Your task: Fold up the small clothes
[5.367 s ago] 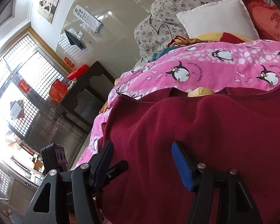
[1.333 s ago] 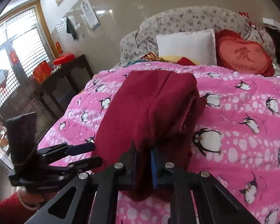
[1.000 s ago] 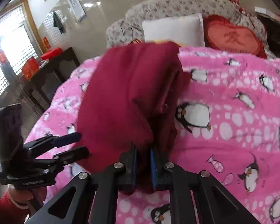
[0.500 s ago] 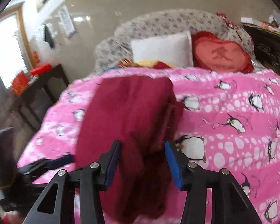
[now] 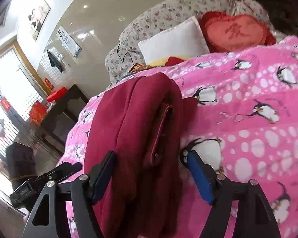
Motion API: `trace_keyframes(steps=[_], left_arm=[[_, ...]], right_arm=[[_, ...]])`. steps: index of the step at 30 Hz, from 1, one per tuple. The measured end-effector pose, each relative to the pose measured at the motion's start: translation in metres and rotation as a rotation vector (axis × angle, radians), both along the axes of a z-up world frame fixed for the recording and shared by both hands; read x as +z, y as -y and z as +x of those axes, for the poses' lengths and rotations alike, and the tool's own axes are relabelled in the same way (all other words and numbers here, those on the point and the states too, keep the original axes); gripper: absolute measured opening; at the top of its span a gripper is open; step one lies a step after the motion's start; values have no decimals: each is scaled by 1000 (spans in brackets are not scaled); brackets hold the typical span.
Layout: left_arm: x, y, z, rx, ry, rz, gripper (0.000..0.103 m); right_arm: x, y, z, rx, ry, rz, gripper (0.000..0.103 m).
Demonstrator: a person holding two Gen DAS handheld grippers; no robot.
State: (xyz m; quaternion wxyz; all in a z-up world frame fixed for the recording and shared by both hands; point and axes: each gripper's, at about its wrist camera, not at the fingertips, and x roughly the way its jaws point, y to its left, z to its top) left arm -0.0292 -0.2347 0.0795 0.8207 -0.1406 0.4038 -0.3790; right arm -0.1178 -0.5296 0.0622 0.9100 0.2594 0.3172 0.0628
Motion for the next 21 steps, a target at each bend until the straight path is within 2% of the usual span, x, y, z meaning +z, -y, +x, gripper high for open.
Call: trace_keyframes(steps=[3,6,8,11,21], left_arm=[[-9,8,13,-21,-46,-8,81],[-25,25,25,-60,-116,28,81],[-33,31,28,-64,-133,31,84],[-34,33,26,-61,-117,19,87],[-33,44,23,-44,-67,80,91]], right_arm=[[-6,-1,15,36,-20,20,73],[-8,-3,23,44,-13,25,74],[-8,-5,26,45,-11,15,75],[-9,-7,26,43,5,11,75],[-12,-9,22,44,30,-15,76]])
